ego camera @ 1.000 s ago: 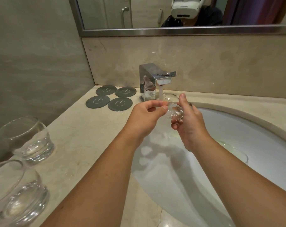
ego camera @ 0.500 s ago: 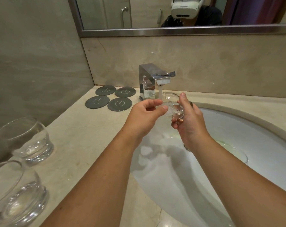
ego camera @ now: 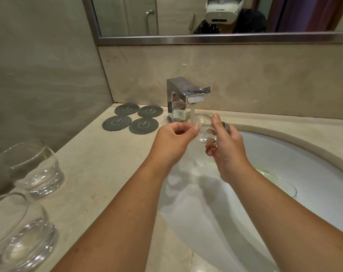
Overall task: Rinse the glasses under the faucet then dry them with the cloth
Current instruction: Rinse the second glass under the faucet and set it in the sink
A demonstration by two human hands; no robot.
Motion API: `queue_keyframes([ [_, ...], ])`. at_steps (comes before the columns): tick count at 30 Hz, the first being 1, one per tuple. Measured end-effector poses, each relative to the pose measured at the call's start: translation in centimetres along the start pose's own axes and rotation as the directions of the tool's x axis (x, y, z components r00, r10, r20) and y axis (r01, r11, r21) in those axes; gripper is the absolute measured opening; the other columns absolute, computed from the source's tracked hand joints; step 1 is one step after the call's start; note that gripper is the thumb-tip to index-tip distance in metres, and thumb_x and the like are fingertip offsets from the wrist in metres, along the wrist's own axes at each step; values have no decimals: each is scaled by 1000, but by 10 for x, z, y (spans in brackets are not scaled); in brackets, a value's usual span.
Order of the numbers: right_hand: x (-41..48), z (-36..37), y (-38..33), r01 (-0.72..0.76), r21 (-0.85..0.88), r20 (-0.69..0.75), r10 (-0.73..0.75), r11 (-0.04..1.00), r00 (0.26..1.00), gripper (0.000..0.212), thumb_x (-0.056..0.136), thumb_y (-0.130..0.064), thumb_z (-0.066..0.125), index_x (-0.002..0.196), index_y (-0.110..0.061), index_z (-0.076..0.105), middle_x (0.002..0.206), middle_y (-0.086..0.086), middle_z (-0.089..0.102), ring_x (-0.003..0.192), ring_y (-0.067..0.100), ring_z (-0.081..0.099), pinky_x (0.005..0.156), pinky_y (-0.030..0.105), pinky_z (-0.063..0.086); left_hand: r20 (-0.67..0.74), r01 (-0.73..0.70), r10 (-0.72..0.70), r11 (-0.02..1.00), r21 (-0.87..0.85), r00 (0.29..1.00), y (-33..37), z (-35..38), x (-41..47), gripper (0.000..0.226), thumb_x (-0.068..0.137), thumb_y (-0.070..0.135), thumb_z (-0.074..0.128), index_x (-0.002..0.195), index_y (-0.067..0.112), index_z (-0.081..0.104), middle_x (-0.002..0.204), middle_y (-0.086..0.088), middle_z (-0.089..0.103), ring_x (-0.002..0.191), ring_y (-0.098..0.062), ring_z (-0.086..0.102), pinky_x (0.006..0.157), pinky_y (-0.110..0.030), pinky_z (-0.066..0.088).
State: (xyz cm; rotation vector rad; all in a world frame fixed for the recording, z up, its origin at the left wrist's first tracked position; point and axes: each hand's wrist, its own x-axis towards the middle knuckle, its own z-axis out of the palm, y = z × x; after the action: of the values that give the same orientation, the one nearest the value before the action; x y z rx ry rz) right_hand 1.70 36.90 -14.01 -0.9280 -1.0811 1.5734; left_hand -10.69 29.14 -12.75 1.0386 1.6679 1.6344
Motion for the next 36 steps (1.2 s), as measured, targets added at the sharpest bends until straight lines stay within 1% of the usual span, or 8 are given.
queue_keyframes([
  [4, 1, -1, 2, 11, -36, -30, -12, 999, 999, 49, 86, -61, 80, 100, -16, 65, 92, 5, 63, 53, 17, 52, 52, 32, 42, -12, -33, 33, 999, 9, 999, 0, 3, 1, 23, 99, 30, 77, 119, 18, 75, 109, 10, 77, 89, 11, 68, 75, -9, 48],
  [7, 0, -1, 3, 14, -46, -37, -16, 999, 999, 49, 86, -59, 81, 102, -15, 66, 89, 4, 65, 55, 19, 52, 52, 32, 43, -29, -46, 46, 999, 2, 999, 1, 6, 3, 26, 102, 28, 73, 125, 16, 77, 108, 10, 79, 81, 16, 66, 72, -7, 46],
  [13, 1, -1, 1, 29, -41, -46, -31, 999, 998, 46, 87, -57, 81, 101, -16, 66, 88, 3, 64, 55, 19, 54, 51, 31, 43, -36, 15, -14, 999, 40, 999, -3, 5, 7, 13, 99, 38, 76, 97, 26, 79, 90, 12, 77, 74, 10, 65, 67, -7, 47],
  [20, 0, -1, 0, -17, -23, -6, 17, 1000, 1000, 64, 87, -60, 79, 114, -4, 66, 95, 6, 62, 54, 19, 53, 49, 31, 41, -37, 25, -25, 1000, -11, 999, -4, 5, 7, 22, 98, 41, 76, 92, 20, 78, 71, 19, 68, 58, 13, 56, 58, -5, 42],
  [30, -2, -1, -1, -32, 2, 49, 32, 999, 998, 48, 87, -58, 80, 102, -16, 66, 92, 4, 58, 55, 19, 48, 49, 31, 38, -23, 50, -50, 998, 26, 999, 0, 0, 4, 27, 97, 47, 76, 85, 22, 76, 62, 24, 66, 56, 12, 55, 58, -5, 40],
  [32, -4, 0, -3, -60, 32, 54, 59, 998, 997, 46, 88, -58, 79, 101, -16, 67, 89, 3, 60, 54, 18, 47, 49, 31, 36, -11, 72, -72, 997, -14, 997, 3, 1, 3, 43, 88, 62, 78, 101, 21, 76, 83, 21, 72, 75, 10, 62, 75, -11, 47],
  [34, -5, 0, -6, -101, 83, 81, 94, 991, 992, 44, 91, -57, 76, 103, -15, 67, 85, 2, 60, 52, 15, 48, 48, 30, 34, 30, 82, -82, 996, -17, 996, 6, 3, -1, 86, 66, 79, 78, 132, 24, 68, 123, 11, 72, 114, -1, 67, 103, -29, 54],
  [36, -6, 0, -8, -139, 114, 126, 125, 984, 984, 45, 92, -55, 74, 109, -14, 69, 88, 4, 60, 52, 15, 51, 46, 28, 36, 55, 59, -60, 998, 15, 997, 10, 5, -7, 110, 56, 83, 77, 147, 25, 57, 132, 10, 68, 126, -6, 65, 110, -41, 55],
])
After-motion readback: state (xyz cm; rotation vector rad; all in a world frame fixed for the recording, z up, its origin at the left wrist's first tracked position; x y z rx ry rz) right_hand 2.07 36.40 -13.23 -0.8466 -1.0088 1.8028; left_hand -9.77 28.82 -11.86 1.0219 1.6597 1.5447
